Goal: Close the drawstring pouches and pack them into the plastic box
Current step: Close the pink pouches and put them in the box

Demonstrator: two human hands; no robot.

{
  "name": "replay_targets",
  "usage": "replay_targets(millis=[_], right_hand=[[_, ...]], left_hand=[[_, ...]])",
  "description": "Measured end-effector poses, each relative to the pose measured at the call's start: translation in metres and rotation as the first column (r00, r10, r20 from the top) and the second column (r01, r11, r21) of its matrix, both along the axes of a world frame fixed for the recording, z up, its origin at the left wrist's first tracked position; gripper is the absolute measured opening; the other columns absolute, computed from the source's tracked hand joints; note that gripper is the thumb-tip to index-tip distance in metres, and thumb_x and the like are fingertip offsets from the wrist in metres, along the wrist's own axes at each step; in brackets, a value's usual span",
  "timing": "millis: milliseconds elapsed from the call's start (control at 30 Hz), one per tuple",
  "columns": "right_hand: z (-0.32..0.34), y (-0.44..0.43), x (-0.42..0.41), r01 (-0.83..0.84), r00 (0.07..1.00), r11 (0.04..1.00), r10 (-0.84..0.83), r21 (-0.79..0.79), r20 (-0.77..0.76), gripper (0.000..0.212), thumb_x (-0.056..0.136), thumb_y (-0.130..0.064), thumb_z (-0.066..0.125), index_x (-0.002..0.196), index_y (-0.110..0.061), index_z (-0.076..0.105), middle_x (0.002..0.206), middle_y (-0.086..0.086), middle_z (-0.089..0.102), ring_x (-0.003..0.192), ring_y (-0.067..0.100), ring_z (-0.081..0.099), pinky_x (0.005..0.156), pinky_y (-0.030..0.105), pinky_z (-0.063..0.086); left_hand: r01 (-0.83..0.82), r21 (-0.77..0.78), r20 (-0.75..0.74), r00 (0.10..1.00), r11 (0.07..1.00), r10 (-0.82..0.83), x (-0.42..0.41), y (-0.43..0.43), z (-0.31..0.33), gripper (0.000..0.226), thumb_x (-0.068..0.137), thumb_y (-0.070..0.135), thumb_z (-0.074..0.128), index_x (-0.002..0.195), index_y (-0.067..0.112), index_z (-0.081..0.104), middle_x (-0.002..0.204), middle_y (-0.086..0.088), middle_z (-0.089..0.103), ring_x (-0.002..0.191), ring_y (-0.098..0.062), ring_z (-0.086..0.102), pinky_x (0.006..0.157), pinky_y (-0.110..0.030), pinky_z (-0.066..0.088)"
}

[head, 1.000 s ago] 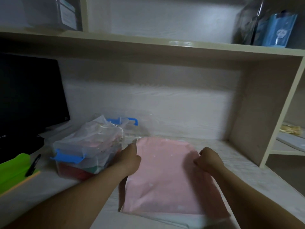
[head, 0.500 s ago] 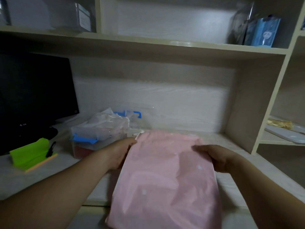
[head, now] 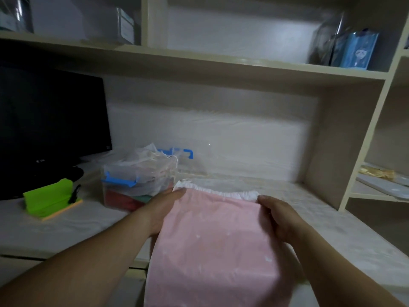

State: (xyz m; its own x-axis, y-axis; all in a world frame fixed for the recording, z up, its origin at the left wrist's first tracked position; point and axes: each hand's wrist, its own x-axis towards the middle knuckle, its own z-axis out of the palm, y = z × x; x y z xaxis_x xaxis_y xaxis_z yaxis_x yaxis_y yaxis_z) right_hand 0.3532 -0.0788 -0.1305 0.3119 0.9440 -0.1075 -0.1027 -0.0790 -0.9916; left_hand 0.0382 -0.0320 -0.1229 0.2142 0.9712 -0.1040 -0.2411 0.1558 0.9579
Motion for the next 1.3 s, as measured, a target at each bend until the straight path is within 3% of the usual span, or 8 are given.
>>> replay_targets(millis=[167, 300, 400, 500, 733, 933, 1100, 1300], right_hand=[[-0.011, -0.008, 0.0, -0.014, 1.0, 0.991, 0.016, 0.134, -0.011, 0.023, 0.089, -0.02, 0.068, 0.1, -0.001, 0.074, 0.111, 0.03, 0.071, 0.089, 0.031, 0.065, 0.086, 0.042, 0.049], [-0.003, -0.018, -0.001, -0.096, 0.992, 0.995, 0.097, 0.012, -0.08, 0.033, 0.093, -0.041, 0.068, 0.1, -0.009, 0.077, 0.106, 0.023, 0.076, 0.091, 0.034, 0.071, 0.091, 0.043, 0.055], [0.002, -0.024, -0.008, -0.091, 0.995, 0.996, 0.09, -0.017, -0.035, 0.035, 0.091, -0.04, 0.07, 0.102, -0.007, 0.076, 0.105, 0.023, 0.076, 0.086, 0.035, 0.072, 0.079, 0.041, 0.057], [0.004, -0.025, -0.011, -0.066, 0.998, 0.992, 0.065, 0.111, 0.019, 0.027, 0.095, -0.02, 0.066, 0.116, -0.006, 0.074, 0.112, 0.021, 0.075, 0.095, 0.031, 0.072, 0.09, 0.042, 0.055], [0.024, -0.055, -0.023, -0.182, 0.983, 0.98, 0.182, 0.079, 0.006, 0.027, 0.096, -0.03, 0.065, 0.112, -0.014, 0.078, 0.114, 0.016, 0.076, 0.102, 0.032, 0.072, 0.096, 0.043, 0.054], [0.033, -0.094, -0.041, -0.135, 0.991, 0.977, 0.137, 0.164, -0.003, 0.021, 0.093, -0.029, 0.069, 0.108, -0.02, 0.081, 0.118, -0.004, 0.075, 0.106, 0.02, 0.069, 0.089, 0.037, 0.053], [0.042, -0.132, -0.054, -0.143, 0.964, 0.972, 0.18, 0.188, -0.195, 0.016, 0.097, -0.021, 0.063, 0.091, -0.014, 0.076, 0.093, 0.001, 0.073, 0.083, 0.018, 0.068, 0.072, 0.031, 0.051], [0.053, -0.152, -0.067, -0.103, 0.853, 0.968, 0.204, 0.227, -0.48, 0.018, 0.099, -0.01, 0.054, 0.083, -0.01, 0.062, 0.093, 0.007, 0.073, 0.09, 0.022, 0.066, 0.088, 0.034, 0.05]], left_hand=[[-0.045, 0.036, 0.014, 0.999, 0.998, 0.045, 0.005, 0.007, -0.007, 0.016, 0.1, 0.02, 0.068, 0.115, 0.022, 0.072, 0.106, -0.013, 0.079, 0.097, -0.032, 0.074, 0.085, -0.043, 0.059], [-0.021, 0.082, -0.04, 0.999, 0.996, 0.024, 0.005, -0.001, -0.007, 0.033, 0.097, -0.001, 0.061, 0.083, 0.025, 0.077, 0.097, -0.012, 0.076, 0.086, -0.029, 0.069, 0.079, -0.037, 0.053], [0.077, 0.067, -0.034, 0.997, 0.995, -0.074, 0.001, -0.004, -0.005, 0.014, 0.093, 0.014, 0.065, 0.098, 0.02, 0.077, 0.107, -0.02, 0.067, 0.09, -0.03, 0.065, 0.084, -0.041, 0.05], [0.05, 0.075, 0.002, 0.999, 0.996, -0.051, 0.0, -0.011, -0.001, 0.032, 0.093, 0.039, 0.074, 0.12, 0.021, 0.074, 0.12, -0.011, 0.074, 0.111, -0.032, 0.071, 0.102, -0.052, 0.053], [-0.048, 0.183, -0.057, 0.997, 0.982, 0.06, -0.012, -0.036, 0.005, 0.013, 0.1, 0.019, 0.066, 0.099, 0.017, 0.078, 0.096, -0.01, 0.071, 0.09, -0.028, 0.063, 0.082, -0.039, 0.05], [-0.097, 0.184, -0.035, 0.994, 0.978, 0.105, -0.029, -0.08, 0.025, 0.015, 0.093, 0.031, 0.073, 0.096, 0.018, 0.08, 0.107, -0.01, 0.077, 0.102, -0.034, 0.072, 0.099, -0.048, 0.055], [-0.005, 0.059, 0.168, 0.986, 0.998, -0.005, -0.044, -0.119, 0.041, 0.019, 0.08, 0.031, 0.078, 0.08, 0.019, 0.063, 0.101, -0.013, 0.059, 0.089, -0.03, 0.058, 0.087, -0.042, 0.046], [-0.059, 0.009, 0.281, 0.958, 0.998, 0.054, -0.053, -0.157, 0.065, 0.035, 0.106, 0.03, 0.052, 0.081, 0.012, 0.067, 0.084, -0.006, 0.074, 0.081, -0.025, 0.066, 0.081, -0.036, 0.051]])
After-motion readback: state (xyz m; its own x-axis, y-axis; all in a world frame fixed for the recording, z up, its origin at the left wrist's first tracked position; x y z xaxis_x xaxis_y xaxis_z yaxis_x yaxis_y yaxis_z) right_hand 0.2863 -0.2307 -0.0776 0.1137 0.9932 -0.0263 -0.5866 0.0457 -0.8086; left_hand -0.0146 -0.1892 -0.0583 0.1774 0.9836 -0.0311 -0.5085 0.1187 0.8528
